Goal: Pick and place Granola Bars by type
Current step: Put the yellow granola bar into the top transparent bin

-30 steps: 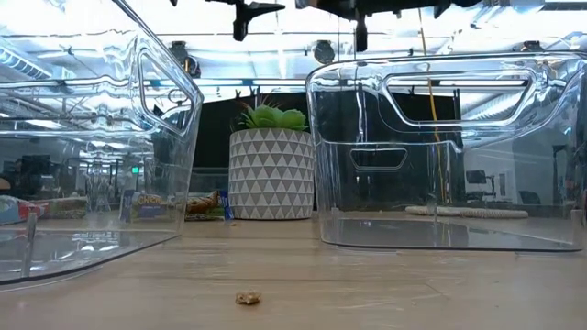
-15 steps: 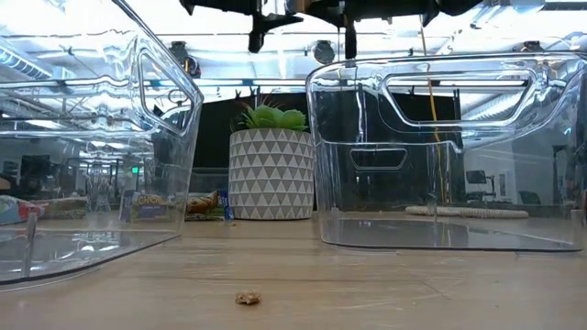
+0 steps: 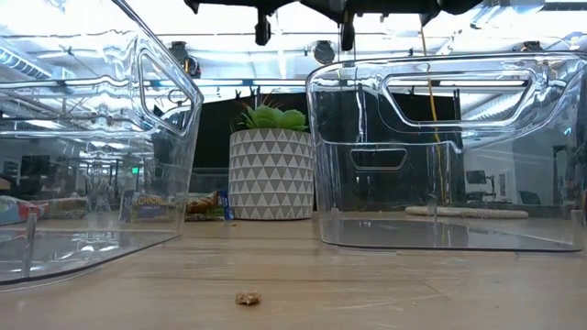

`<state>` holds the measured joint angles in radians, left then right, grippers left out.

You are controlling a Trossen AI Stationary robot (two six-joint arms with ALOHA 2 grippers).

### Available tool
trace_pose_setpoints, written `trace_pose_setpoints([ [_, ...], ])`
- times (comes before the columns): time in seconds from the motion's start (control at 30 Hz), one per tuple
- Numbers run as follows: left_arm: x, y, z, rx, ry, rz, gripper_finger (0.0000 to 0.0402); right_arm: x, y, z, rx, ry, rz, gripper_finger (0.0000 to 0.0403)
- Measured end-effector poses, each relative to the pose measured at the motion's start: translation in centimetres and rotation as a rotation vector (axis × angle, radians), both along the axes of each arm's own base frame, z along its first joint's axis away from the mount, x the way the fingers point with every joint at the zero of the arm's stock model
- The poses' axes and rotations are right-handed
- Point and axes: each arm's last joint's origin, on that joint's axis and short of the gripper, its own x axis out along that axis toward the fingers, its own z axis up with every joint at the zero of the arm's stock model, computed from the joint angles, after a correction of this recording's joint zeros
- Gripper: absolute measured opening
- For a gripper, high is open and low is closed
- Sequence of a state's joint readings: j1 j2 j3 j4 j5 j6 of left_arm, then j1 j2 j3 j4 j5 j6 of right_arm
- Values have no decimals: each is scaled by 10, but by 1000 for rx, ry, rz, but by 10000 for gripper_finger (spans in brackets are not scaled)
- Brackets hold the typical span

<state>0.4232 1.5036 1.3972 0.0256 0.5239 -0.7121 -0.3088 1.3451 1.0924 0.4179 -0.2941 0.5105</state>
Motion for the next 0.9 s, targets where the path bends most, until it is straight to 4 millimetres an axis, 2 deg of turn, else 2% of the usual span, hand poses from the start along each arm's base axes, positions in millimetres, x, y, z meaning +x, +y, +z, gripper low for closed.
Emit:
trace_pose_setpoints([
  [0.07, 0, 0, 0, 7, 0, 0, 40, -7, -5, 4, -9, 1, 21, 136],
  [0.2, -13, 8, 8, 71, -16, 30, 29, -31, -16, 18, -27, -11, 58, 194],
  [0.33, -34, 24, 5, 151, 83, 105, 27, -57, -19, 31, -23, -4, 61, 223],
  [0.47, -57, 41, -20, 287, 398, 227, 25, -76, -10, 42, -28, -9, 84, 226],
  [0.57, -70, 56, -41, 399, 644, 280, 25, -79, 2, 46, -25, -14, 170, 222],
  [0.67, -76, 75, -62, 467, 830, 298, 24, -79, 14, 47, -12, -18, 252, 217],
  [0.8, -75, 101, -91, 486, 946, 259, 23, -75, 25, 47, 1, -12, 306, 215],
  [0.9, -73, 117, -120, 459, 1066, 209, 23, -73, 32, 44, 20, 15, 323, 215],
])
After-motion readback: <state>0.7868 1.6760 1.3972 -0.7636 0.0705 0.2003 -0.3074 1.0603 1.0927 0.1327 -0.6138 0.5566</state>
